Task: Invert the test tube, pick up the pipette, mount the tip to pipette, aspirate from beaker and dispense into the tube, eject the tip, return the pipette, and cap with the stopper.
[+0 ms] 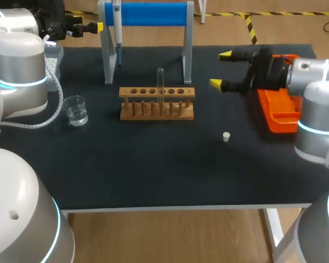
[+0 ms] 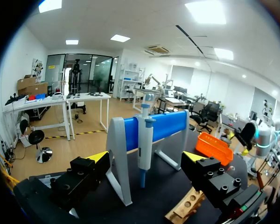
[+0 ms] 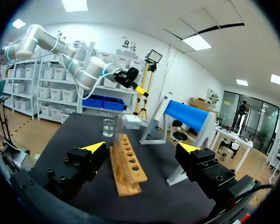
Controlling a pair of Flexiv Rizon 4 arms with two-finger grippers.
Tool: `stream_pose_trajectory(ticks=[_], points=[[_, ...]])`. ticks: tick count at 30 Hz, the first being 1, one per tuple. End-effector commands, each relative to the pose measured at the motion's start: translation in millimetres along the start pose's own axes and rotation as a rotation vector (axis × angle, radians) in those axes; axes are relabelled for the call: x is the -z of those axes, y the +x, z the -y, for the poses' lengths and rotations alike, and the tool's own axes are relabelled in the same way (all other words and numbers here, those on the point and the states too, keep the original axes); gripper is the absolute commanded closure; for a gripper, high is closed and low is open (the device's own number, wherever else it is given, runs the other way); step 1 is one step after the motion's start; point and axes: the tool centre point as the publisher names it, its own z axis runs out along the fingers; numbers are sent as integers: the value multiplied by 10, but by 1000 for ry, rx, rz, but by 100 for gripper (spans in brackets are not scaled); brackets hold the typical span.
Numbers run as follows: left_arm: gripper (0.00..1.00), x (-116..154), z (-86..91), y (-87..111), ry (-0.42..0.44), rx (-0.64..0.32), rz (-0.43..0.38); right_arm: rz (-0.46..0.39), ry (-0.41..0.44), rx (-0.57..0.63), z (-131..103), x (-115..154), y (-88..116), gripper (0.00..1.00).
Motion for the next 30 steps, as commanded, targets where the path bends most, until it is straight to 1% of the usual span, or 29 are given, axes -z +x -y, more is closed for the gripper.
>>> stream_pose_trajectory(ticks=[1,2,4,7,11,17,21,22,30], points=[[0,-6,-12,3,4,-1,3,11,-31,27,110,-181,168,0],[0,-6,-12,3,4,-1,3,9,-22,30,147,-220,206,0],[0,-6,-12,3,4,-1,3,20,-3,-42,210,-282,240,0],[0,-6,-12,3,4,-1,3,2,9,-9,256,-352,307,0],[0,-6,-12,3,4,-1,3,-10,15,-18,291,-439,376,0],[0,-6,-12,3,4,-1,3,-68,34,-48,296,-522,504,0],[0,-6,-12,3,4,-1,3,-102,60,-86,306,-524,519,0],[0,-6,-12,3,4,-1,3,-97,71,-98,308,-524,505,0],[0,-6,-12,3,4,-1,3,-97,71,-98,308,-524,505,0]])
